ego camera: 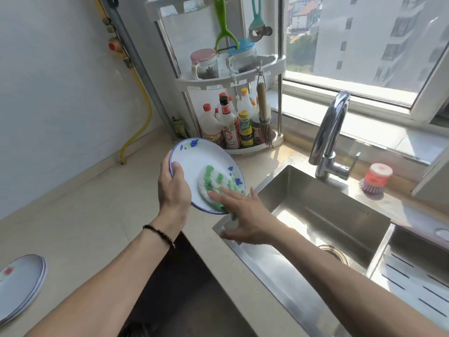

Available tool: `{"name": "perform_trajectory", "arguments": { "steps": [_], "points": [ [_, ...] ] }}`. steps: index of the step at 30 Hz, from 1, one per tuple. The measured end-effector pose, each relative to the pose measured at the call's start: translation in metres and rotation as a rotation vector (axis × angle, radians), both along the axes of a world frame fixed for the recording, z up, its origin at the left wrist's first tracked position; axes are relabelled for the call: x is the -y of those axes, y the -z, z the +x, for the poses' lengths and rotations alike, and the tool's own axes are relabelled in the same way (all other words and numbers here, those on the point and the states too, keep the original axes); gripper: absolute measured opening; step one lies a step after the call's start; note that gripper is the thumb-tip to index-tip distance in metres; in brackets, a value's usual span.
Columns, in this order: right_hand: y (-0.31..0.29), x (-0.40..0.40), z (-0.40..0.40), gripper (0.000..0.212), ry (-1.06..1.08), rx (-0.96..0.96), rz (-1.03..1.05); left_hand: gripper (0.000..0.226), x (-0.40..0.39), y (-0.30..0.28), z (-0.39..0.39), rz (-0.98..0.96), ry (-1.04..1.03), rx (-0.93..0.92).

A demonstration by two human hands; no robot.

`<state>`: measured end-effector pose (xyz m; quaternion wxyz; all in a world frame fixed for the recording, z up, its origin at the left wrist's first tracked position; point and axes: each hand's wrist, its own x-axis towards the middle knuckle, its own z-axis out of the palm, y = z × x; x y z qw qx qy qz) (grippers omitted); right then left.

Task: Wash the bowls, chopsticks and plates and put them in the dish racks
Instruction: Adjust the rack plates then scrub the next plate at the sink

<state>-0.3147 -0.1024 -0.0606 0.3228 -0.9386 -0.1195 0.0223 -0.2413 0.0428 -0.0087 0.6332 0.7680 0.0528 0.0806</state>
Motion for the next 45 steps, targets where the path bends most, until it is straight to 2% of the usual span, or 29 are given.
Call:
{"name": "perform_trajectory", "arguments": {
  "steps": [2, 5, 9, 13, 16, 18, 22, 26, 29, 32, 36, 39, 42, 45],
  "points": [
    [0.001, 0.001, 0.001, 0.091, 0.048, -0.019, -0.015, 0.041, 0.003, 0.002, -0.001, 0.002, -0.027, 0.005],
    [0.004, -0.021, -0.007, 0.091, -0.059, -0.011, 0.135, 0.039, 0.004, 0.006, 0.005, -0.023, -0.043, -0.003],
    [0.011, 0.003, 0.001, 0.094, 0.047, -0.018, -0.034, 0.039, 0.004, 0.003, 0.003, 0.055, 0.022, 0.017],
    [0.002, -0.014, -0.009, 0.091, -0.034, -0.005, 0.102, 0.039, 0.008, 0.003, 0.009, -0.025, -0.006, -0.016],
    [0.014, 0.004, -0.005, 0.091, 0.019, 0.017, 0.014, 0.038, 0.005, 0.0, 0.008, 0.01, 0.103, -0.006],
    [0.015, 0.009, -0.002, 0.091, 0.094, -0.003, -0.05, 0.038, 0.007, 0.001, 0.006, 0.018, 0.092, 0.008],
    [0.011, -0.014, -0.006, 0.086, -0.035, 0.004, 0.146, 0.037, 0.006, 0.006, 0.014, -0.055, 0.034, -0.037],
    [0.014, 0.007, 0.003, 0.082, 0.073, 0.002, -0.01, 0.037, 0.001, 0.009, 0.016, 0.003, 0.039, -0.042],
    [0.003, -0.01, -0.002, 0.075, -0.018, 0.022, 0.151, 0.033, 0.002, 0.008, 0.017, -0.094, 0.006, -0.063],
    [0.012, 0.0, -0.001, 0.066, 0.032, 0.151, 0.074, 0.029, -0.007, 0.002, 0.019, -0.099, 0.128, -0.146],
    [0.034, 0.018, 0.011, 0.055, 0.193, 0.517, -0.309, 0.025, -0.018, -0.008, 0.025, -0.167, 0.181, -0.248],
    [0.027, -0.001, 0.02, 0.042, 0.272, 0.663, -0.36, 0.043, -0.003, 0.003, 0.01, -0.233, 0.147, -0.223],
    [0.01, -0.032, 0.023, 0.035, 0.349, 0.618, -0.222, 0.038, 0.014, 0.012, 0.004, -0.265, 0.0, -0.126],
    [0.006, -0.033, 0.012, 0.039, 0.248, 0.451, 0.024, 0.039, 0.01, 0.004, 0.02, -0.2, -0.057, -0.066]
  ]
}}
